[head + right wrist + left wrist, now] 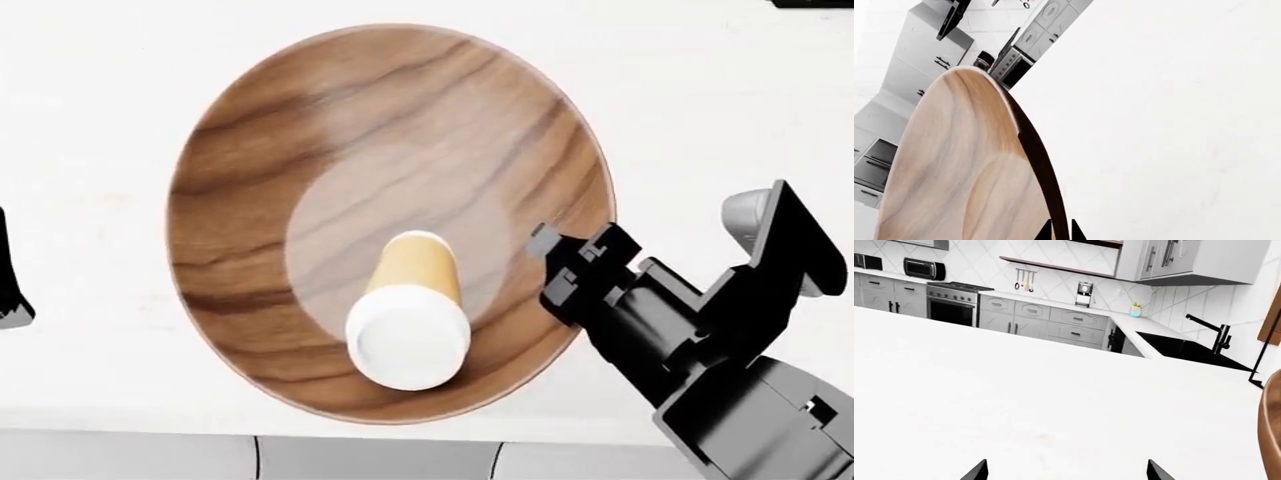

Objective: Place the cup inside the bowl on the dining table and move the bowl to any counter.

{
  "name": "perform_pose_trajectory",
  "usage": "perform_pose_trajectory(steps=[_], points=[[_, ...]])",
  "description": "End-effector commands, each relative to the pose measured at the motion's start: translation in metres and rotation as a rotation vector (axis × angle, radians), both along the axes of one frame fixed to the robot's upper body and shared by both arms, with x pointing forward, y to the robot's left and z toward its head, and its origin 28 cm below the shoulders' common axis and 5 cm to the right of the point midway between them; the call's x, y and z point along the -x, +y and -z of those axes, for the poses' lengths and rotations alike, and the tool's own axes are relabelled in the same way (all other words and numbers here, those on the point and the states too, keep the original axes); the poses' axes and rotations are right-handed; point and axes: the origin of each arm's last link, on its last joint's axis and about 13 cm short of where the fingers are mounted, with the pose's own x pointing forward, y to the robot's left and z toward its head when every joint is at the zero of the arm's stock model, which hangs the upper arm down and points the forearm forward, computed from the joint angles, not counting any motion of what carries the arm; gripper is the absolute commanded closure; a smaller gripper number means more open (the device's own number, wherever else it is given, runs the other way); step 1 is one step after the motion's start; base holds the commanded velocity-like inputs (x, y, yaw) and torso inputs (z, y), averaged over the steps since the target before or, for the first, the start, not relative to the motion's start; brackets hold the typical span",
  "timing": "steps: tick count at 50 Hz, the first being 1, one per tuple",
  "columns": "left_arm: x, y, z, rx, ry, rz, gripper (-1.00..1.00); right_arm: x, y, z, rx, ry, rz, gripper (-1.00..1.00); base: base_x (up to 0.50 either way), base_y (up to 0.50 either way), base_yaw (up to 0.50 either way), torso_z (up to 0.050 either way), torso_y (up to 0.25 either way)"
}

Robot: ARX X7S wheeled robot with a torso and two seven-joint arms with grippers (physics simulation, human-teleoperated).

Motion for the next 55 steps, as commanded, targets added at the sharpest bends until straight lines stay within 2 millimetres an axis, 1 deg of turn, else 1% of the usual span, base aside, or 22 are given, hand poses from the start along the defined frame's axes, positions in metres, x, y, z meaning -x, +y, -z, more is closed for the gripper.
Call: perform_pose_trajectory(steps=[1, 25, 55], points=[[-0.0005, -0.0002, -0.0002, 0.009, -0.007, -0.005, -1.00, 0.0018, -0.0012, -0.0045, -0.023, -0.026, -0.001, 1.00, 0.00, 0.50, 0.00, 0.000, 0.000], [-0.0013, 0.0037, 0.0011, 0.009, -0.004, -0.003, -1.00, 0.0049, -0.0030, -0.0047, -0.013, -0.015, 0.012, 1.00, 0.00, 0.50, 0.00, 0.001, 0.000], [-0.0011, 0.0008, 0.0025, 0.011, 0.001, 0.002, -1.00, 0.0057, -0.0021, -0.0030, -0.016, -0.013, 0.009, 1.00, 0.00, 0.50, 0.00, 0.000, 0.000]])
